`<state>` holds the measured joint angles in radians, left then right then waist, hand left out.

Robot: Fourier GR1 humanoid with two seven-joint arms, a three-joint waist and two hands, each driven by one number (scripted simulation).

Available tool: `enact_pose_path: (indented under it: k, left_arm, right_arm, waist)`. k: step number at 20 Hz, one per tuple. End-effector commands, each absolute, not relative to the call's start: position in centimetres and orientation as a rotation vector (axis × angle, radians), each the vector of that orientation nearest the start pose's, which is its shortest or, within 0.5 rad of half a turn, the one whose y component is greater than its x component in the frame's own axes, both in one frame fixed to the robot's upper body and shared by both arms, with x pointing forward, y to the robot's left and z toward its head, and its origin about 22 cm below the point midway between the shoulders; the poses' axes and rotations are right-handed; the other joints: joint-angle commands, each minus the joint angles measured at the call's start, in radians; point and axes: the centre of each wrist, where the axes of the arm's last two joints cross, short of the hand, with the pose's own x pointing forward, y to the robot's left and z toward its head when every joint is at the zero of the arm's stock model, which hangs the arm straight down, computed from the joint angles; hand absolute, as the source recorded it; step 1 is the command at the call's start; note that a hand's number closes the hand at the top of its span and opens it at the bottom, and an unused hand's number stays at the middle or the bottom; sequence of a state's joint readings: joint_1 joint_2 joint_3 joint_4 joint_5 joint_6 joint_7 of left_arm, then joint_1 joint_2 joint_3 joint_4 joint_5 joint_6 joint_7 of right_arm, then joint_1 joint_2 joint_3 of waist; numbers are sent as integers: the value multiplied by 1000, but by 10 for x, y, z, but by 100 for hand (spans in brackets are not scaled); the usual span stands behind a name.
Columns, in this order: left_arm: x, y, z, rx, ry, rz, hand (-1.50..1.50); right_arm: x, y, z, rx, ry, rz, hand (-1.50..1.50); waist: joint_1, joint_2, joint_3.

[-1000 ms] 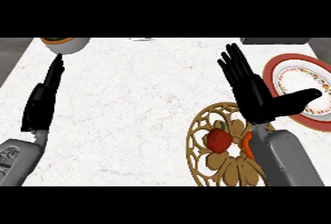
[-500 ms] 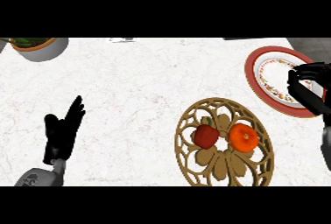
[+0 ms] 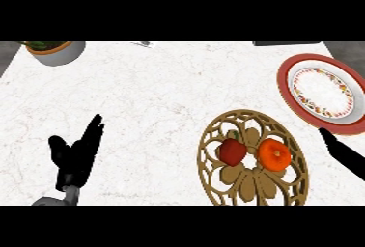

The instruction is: Pick the bell pepper from the placemat and place it in the plate

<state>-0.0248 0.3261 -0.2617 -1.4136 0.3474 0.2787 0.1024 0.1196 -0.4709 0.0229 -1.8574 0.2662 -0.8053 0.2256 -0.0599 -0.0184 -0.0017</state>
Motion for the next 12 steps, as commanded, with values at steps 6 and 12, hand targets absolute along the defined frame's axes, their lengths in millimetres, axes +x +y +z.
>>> enact_pose_path:
  k: [6,12]
  left_arm:
    - [230,247,-36,28,-1194,5,0]
    - [229,234,-43,2,-1197,-13,0]
  right_arm:
    - [152,-293,96,-1016,-1293,205,-150]
    - [149,-259,146,-1015,-1135,307,-150]
  waist:
    - [40,20,-8]
    - [69,24,-7]
